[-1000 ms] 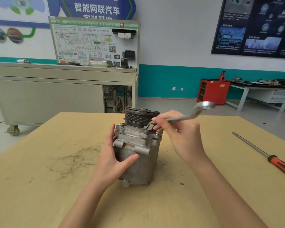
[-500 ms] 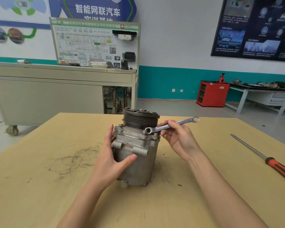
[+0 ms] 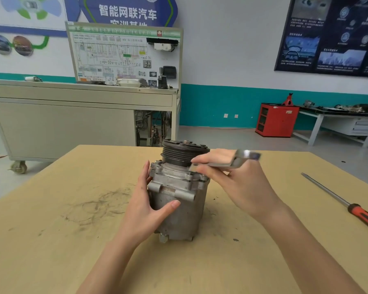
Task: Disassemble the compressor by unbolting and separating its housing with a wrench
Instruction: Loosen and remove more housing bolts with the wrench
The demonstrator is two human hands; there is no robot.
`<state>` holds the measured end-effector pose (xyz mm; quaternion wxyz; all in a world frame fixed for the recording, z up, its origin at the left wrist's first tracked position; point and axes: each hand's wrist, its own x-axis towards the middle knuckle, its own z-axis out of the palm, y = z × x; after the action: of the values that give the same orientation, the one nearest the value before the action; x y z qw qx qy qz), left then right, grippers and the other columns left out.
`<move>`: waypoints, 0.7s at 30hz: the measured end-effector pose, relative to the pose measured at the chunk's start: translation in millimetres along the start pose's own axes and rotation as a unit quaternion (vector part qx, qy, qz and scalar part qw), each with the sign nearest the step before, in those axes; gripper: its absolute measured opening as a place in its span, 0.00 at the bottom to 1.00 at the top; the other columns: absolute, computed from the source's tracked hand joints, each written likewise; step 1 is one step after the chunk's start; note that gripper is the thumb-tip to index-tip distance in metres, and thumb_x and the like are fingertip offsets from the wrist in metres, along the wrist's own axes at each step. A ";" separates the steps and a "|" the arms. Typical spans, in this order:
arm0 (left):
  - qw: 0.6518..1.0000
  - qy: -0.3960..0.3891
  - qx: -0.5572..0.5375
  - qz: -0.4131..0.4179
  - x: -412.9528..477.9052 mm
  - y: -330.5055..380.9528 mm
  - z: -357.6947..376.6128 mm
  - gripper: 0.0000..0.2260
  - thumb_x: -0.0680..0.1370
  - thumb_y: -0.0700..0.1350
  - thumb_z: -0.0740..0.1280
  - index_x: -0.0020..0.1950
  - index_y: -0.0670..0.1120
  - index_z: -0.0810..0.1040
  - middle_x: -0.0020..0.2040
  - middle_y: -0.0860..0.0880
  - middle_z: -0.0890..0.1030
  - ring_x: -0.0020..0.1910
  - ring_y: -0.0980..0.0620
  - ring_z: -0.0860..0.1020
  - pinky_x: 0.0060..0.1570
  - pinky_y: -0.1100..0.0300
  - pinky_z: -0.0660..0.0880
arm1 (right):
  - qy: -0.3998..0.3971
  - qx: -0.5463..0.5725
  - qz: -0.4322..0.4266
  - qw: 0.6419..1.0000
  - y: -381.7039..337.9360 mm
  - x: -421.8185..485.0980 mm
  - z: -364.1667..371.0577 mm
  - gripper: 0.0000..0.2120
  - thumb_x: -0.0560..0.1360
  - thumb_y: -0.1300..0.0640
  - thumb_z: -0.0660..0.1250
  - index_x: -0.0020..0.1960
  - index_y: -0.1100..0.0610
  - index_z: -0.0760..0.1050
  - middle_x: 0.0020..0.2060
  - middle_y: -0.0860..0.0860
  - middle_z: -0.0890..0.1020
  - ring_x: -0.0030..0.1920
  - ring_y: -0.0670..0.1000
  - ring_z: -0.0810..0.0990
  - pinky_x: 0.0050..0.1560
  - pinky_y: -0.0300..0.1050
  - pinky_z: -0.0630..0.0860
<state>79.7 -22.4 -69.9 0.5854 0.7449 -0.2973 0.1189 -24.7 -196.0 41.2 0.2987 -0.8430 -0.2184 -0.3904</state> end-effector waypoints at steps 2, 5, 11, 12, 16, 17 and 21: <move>1.000 -0.002 -0.002 -0.003 0.5 -0.2 -0.2 0.46 0.61 0.66 0.70 0.70 0.73 0.46 0.68 0.72 0.60 0.69 0.73 0.61 0.65 0.70 0.61 | 0.012 -0.091 -0.063 0.994 -4.9 2.1 9.0 0.08 0.72 0.60 0.69 0.45 0.64 0.82 0.39 0.55 0.84 0.39 0.51 0.82 0.42 0.42 0.77; 1.000 0.003 0.000 0.003 0.7 -0.1 0.2 0.45 0.61 0.65 0.70 0.70 0.71 0.46 0.66 0.75 0.59 0.65 0.79 0.59 0.59 0.81 0.59 | 0.039 -0.195 -0.114 0.973 -13.9 10.2 26.3 0.11 0.75 0.55 0.67 0.41 0.63 0.80 0.33 0.55 0.80 0.32 0.55 0.80 0.30 0.47 0.77; 1.000 0.011 0.022 0.019 2.0 -0.7 1.3 0.45 0.64 0.59 0.72 0.73 0.64 0.47 0.66 0.73 0.57 0.62 0.84 0.55 0.56 0.85 0.55 | 0.098 -0.327 -0.144 0.929 -22.8 18.5 59.0 0.08 0.74 0.58 0.69 0.38 0.61 0.78 0.30 0.54 0.77 0.27 0.52 0.78 0.23 0.40 0.71; 1.000 0.009 0.019 0.017 1.7 -0.7 1.1 0.45 0.65 0.58 0.73 0.73 0.64 0.47 0.66 0.72 0.57 0.62 0.84 0.55 0.57 0.85 0.55 | 0.100 -0.307 -0.153 0.934 -18.9 16.4 57.2 0.09 0.75 0.58 0.67 0.39 0.62 0.79 0.31 0.55 0.78 0.28 0.52 0.78 0.24 0.41 0.72; 1.000 -0.002 -0.011 -0.006 -0.7 2.1 -1.4 0.46 0.63 0.65 0.74 0.70 0.71 0.46 0.67 0.70 0.59 0.69 0.70 0.61 0.65 0.72 0.59 | 0.143 0.002 -0.057 0.988 16.1 -2.8 32.6 0.13 0.78 0.58 0.61 0.41 0.63 0.80 0.34 0.54 0.83 0.32 0.51 0.82 0.32 0.44 0.79; 1.000 -0.005 -0.014 -0.008 -0.7 3.1 -1.6 0.46 0.62 0.65 0.73 0.69 0.72 0.45 0.67 0.70 0.59 0.70 0.67 0.61 0.67 0.68 0.60 | 0.143 0.156 0.035 0.977 22.9 -6.5 27.1 0.13 0.79 0.58 0.59 0.42 0.61 0.79 0.36 0.54 0.84 0.34 0.51 0.83 0.36 0.44 0.80; 1.000 -0.005 -0.017 -0.010 -0.4 4.8 -0.9 0.46 0.61 0.65 0.70 0.70 0.71 0.45 0.70 0.65 0.60 0.70 0.66 0.61 0.66 0.69 0.59 | 0.122 0.553 0.327 0.756 50.1 -0.2 28.1 0.16 0.81 0.65 0.50 0.41 0.63 0.73 0.38 0.59 0.84 0.36 0.53 0.84 0.36 0.40 0.79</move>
<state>76.8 -22.1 -66.0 0.5975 0.7382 -0.2953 0.1041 20.1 -213.5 9.9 0.8467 -0.4959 -0.0694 -0.1800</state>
